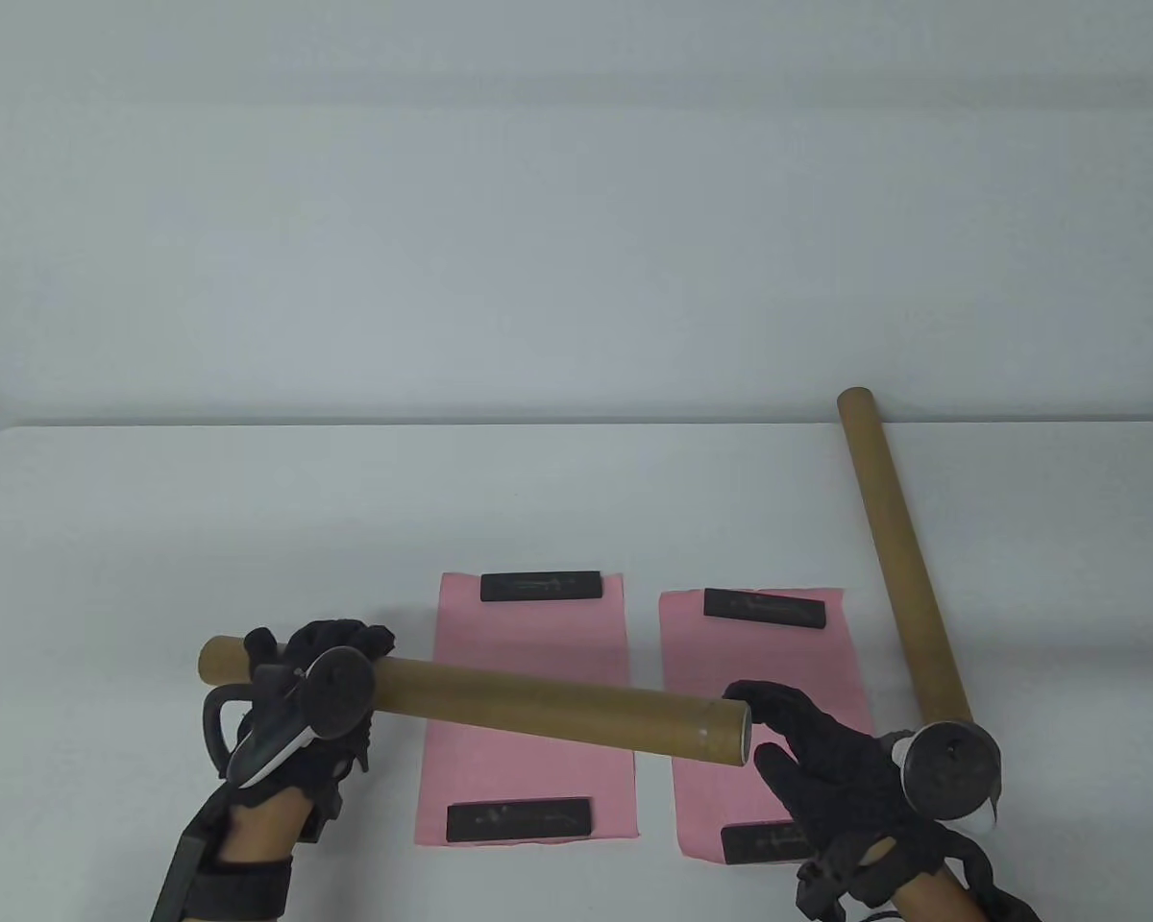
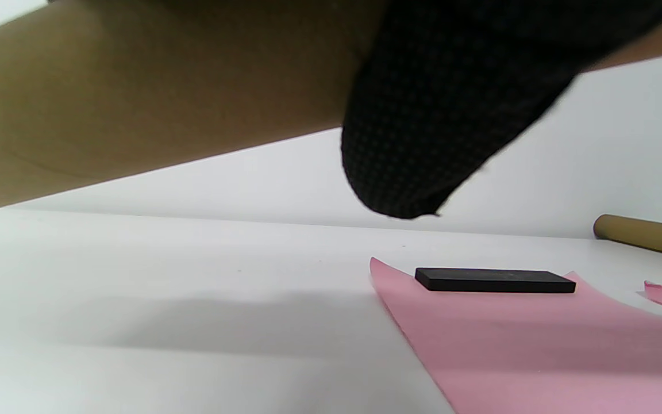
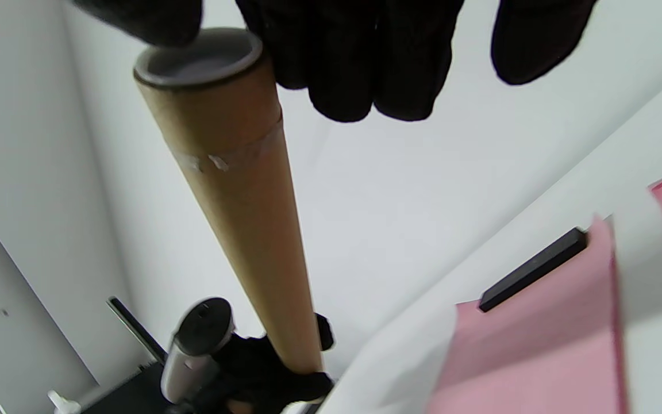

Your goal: Roll up papers and store in mailing tubes

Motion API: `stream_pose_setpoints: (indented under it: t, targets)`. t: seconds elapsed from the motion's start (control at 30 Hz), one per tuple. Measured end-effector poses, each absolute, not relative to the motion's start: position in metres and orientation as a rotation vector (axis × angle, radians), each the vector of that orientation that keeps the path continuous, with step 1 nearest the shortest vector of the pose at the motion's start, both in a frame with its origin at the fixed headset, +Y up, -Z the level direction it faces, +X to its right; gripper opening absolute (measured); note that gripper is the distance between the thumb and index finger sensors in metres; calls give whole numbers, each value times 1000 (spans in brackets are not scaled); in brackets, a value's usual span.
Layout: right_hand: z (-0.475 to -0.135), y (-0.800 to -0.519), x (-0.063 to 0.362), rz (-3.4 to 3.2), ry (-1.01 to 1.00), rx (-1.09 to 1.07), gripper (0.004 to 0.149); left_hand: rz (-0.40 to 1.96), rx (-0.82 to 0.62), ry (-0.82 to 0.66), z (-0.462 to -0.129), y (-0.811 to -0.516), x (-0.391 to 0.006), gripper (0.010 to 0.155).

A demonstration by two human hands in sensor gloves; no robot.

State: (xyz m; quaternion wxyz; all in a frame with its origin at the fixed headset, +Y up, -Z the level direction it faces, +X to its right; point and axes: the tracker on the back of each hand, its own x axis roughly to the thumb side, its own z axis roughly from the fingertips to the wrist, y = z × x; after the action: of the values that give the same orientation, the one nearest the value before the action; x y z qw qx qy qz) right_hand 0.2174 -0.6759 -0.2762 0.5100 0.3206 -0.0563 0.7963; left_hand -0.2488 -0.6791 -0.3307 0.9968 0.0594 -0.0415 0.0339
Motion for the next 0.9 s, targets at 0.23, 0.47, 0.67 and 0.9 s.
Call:
stream_pose_setpoints:
  t: [0.23, 0.47, 0.67, 0.9]
  targets:
    - [-278, -678, 220, 1941, -151, 734, 57, 61, 221, -92, -323, -672, -241, 69]
    - [-289, -686, 231, 1909, -106, 634, 45, -7, 276, -79, -316, -665, -235, 69]
    - [-283, -677, 234, 2203, -389, 522, 40, -64, 312, -120, -313, -663, -229, 69]
    - [-279, -673, 233, 2349, -552, 434, 38, -91, 321, -96, -311, -661, -229, 69]
